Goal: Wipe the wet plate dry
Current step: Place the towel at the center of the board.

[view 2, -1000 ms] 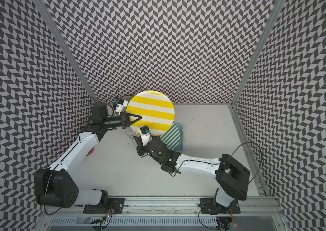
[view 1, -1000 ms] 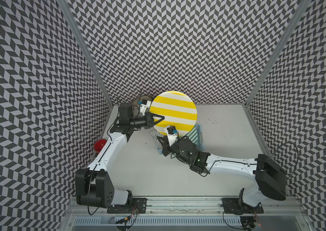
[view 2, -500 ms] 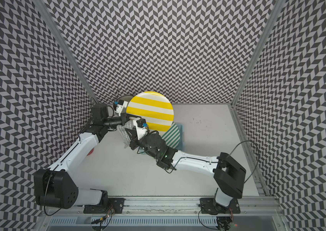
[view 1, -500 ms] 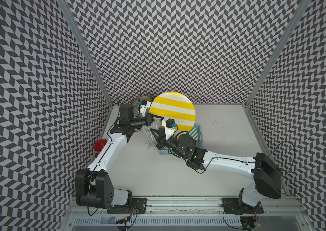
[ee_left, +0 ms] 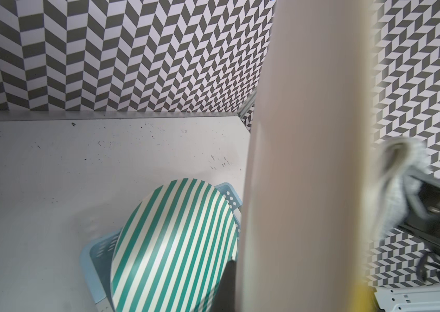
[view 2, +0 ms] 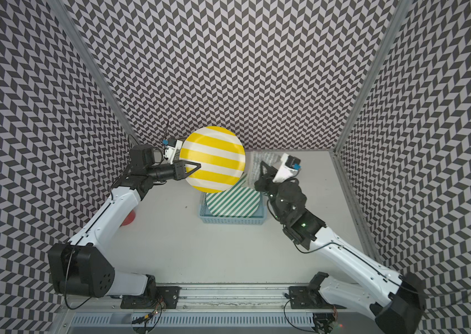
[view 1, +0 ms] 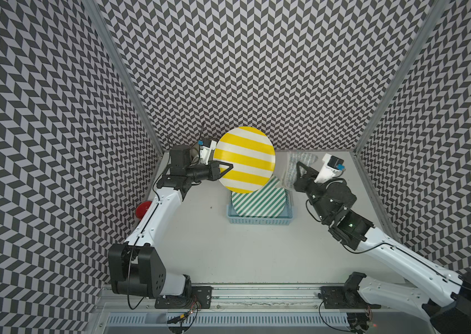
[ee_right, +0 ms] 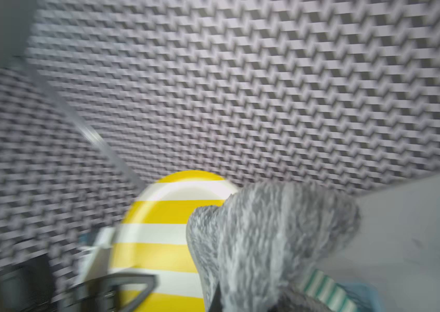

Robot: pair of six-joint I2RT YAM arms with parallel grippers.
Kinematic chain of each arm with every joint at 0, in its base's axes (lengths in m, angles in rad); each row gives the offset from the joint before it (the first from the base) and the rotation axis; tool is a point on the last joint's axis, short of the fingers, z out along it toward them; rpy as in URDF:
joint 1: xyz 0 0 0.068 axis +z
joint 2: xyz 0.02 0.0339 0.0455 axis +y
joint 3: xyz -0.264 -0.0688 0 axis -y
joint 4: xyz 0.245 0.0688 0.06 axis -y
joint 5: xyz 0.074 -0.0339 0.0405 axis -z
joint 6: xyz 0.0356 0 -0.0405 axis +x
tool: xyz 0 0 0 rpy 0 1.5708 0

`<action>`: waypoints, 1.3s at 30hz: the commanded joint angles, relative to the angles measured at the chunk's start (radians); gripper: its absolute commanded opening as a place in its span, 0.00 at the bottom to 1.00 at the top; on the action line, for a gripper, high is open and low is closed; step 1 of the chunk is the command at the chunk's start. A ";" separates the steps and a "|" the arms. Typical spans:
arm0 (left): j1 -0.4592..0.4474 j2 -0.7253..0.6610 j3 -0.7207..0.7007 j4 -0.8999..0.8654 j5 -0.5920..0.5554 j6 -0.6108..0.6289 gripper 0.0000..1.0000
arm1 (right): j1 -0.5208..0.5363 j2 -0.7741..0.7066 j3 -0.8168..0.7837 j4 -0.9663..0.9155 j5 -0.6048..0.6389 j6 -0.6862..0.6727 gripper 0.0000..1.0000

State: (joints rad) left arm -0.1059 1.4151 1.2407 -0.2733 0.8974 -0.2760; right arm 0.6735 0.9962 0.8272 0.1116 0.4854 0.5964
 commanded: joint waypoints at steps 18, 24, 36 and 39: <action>0.002 -0.016 0.007 -0.029 0.066 0.159 0.00 | -0.118 -0.019 -0.394 -0.437 -0.094 0.392 0.65; -0.003 -0.016 0.016 -0.059 0.070 0.191 0.00 | -0.121 -0.016 -0.241 -0.561 -0.006 0.291 0.94; -0.055 0.002 0.058 -0.253 0.258 0.366 0.00 | -0.206 -0.180 -0.159 -0.168 -0.580 -0.123 0.94; -0.071 0.014 0.086 -0.368 0.309 0.457 0.00 | -0.226 -0.134 -0.147 -0.083 -0.773 -0.130 0.91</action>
State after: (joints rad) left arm -0.1619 1.4254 1.2659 -0.5358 1.0752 0.0578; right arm 0.4606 0.8333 0.6525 -0.1505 0.0120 0.5518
